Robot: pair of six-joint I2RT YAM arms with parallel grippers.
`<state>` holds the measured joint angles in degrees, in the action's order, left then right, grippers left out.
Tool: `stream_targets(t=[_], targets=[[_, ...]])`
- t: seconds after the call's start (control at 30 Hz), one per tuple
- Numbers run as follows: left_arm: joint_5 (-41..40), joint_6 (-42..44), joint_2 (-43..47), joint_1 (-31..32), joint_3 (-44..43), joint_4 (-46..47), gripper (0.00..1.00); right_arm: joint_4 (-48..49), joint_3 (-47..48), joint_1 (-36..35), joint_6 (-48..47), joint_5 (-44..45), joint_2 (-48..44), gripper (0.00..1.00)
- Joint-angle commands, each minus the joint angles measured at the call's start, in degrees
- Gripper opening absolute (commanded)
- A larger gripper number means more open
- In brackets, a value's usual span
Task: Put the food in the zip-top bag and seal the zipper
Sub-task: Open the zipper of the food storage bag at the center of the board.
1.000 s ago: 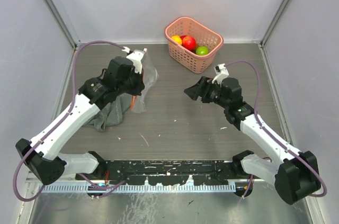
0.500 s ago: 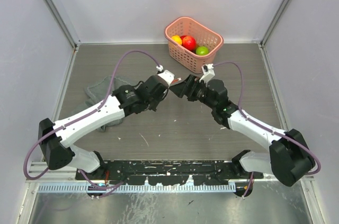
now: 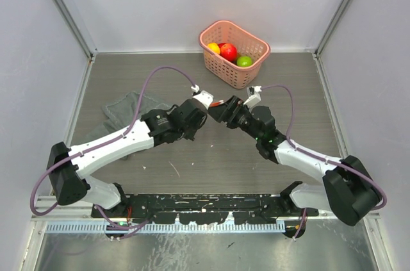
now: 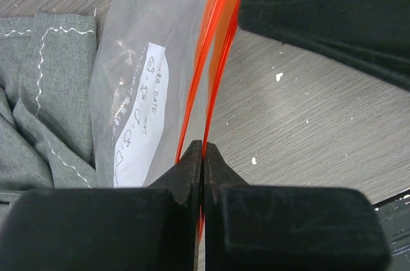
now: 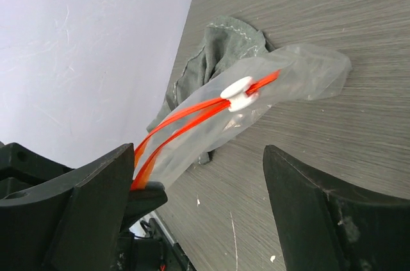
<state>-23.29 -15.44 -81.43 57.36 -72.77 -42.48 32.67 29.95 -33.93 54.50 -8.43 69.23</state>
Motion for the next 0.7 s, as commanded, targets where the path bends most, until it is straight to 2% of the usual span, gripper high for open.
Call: stream_targets(t=[0.0,0.23,0.43,0.67], targets=[[0.92,-1.58,0.87,0.26,0.38,4.03,0.00,6.63,0.79,-1.49,2.44,0.19,2.40,0.85],[1.86,-1.97,0.93,0.39,1.04,4.71,0.00,8.09,1.28,-2.75,3.51,0.14,5.84,0.84],[2.03,-2.29,0.83,0.47,1.49,5.25,0.00,8.03,1.41,-3.07,3.66,0.26,7.59,0.80],[2.37,-2.69,0.77,0.47,1.99,5.56,0.00,9.35,1.09,-3.15,4.19,-0.83,6.99,0.82]])
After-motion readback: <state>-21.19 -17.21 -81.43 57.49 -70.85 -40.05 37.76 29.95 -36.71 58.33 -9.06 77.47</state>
